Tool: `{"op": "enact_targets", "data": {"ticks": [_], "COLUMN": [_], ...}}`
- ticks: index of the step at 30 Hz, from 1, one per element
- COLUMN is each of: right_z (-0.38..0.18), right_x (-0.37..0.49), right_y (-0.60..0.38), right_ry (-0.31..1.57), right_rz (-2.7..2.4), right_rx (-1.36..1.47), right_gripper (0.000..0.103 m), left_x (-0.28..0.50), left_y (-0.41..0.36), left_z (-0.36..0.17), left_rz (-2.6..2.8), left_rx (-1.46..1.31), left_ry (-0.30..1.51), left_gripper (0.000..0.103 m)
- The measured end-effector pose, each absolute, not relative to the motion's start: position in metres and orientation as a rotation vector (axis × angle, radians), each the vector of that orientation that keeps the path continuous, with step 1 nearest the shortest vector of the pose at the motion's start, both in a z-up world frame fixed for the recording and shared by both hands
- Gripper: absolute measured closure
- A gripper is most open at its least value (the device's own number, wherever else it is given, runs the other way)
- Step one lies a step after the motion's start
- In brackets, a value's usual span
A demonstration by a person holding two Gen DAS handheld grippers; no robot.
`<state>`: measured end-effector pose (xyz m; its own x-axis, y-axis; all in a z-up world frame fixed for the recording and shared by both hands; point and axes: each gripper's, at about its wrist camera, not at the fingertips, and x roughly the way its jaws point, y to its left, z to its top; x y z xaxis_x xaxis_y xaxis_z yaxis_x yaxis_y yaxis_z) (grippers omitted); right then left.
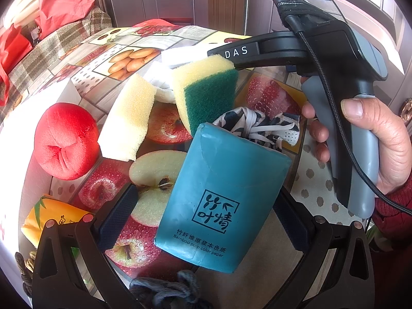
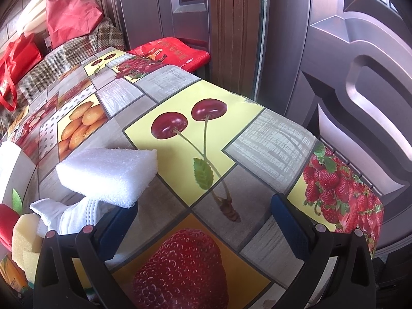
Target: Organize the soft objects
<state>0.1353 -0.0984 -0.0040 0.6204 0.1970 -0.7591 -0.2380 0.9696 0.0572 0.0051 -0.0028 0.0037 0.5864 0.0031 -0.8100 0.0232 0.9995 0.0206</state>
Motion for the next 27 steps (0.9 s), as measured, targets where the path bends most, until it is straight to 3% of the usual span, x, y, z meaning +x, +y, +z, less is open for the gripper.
{"op": "enact_targets", "data": {"ticks": [6,12,19,22,27], "right_z": [-0.003,0.0,0.006,0.015,0.042], "right_x": [0.136,0.134,0.127,0.115,0.092], "right_y": [-0.102,-0.114,-0.152,-0.162,-0.15], "right_ry": [0.861,0.84,0.748,0.644,0.503], "right_rz": [0.265,0.288,0.441,0.558,0.835], "right_rx": [-0.022,0.066,0.348,0.409,0.283], "right_gripper": [0.0,0.0,0.0,0.0,0.0], "left_x": [-0.003,-0.046,-0.146,-0.189,-0.217], "left_y": [-0.012,-0.007,0.083,0.116,0.119], "left_z": [0.01,0.078,0.144,0.143,0.106], "left_rz": [-0.035,-0.047,0.132,0.234,0.232], "left_rx": [0.035,-0.027,-0.224,-0.243,-0.215], "left_ry": [0.894,0.586,0.286,0.285,0.524], "left_gripper": [0.001,0.0,0.0,0.0,0.0]}}
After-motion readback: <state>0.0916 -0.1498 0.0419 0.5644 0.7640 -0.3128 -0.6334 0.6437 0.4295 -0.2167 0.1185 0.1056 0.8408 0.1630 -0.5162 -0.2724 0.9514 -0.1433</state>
